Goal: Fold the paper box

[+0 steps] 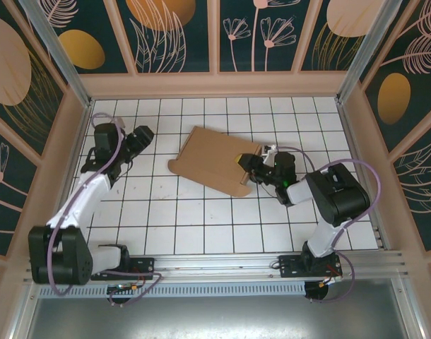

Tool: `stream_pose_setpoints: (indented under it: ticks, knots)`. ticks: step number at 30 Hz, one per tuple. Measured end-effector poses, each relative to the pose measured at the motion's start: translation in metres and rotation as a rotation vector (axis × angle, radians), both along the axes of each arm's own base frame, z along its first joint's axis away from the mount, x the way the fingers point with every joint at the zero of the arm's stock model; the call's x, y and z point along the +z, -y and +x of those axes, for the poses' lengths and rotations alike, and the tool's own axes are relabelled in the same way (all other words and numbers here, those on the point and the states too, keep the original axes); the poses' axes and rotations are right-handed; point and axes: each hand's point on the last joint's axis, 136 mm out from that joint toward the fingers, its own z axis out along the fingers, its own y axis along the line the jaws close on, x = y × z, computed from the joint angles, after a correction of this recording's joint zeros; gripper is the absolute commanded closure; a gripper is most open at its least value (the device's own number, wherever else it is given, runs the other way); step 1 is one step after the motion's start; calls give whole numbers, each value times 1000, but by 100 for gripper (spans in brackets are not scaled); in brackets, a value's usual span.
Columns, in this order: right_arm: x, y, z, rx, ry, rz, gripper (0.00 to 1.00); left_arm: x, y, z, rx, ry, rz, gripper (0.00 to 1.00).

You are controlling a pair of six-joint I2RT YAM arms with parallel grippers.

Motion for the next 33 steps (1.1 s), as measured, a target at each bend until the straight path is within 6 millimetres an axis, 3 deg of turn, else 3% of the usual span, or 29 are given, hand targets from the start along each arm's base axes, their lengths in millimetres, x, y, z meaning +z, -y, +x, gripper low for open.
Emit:
stream_pose_setpoints:
  ticks: [3,7,9,14,18,27,33]
  knots:
    - [5,-3,1,-29,21,-8,47,11,14,-15,10,9,-55,18]
    - [4,-11,-1,-43,27,-21,47,21,61,-39,-68,22,-169,16]
    - [4,-15,-3,-46,31,-26,47,8,71,-50,-74,-16,-231,17]
    - [5,-20,-5,-53,37,-33,47,-46,84,-71,-52,-169,-331,17]
    - [6,-23,-6,-56,41,-35,47,-62,99,-73,-61,-204,-401,18]
    - [11,-32,-11,-47,29,5,47,-62,136,-64,-124,-182,-494,21]
    - [17,-32,-13,-55,22,51,47,-82,151,-62,-145,-228,-493,22]
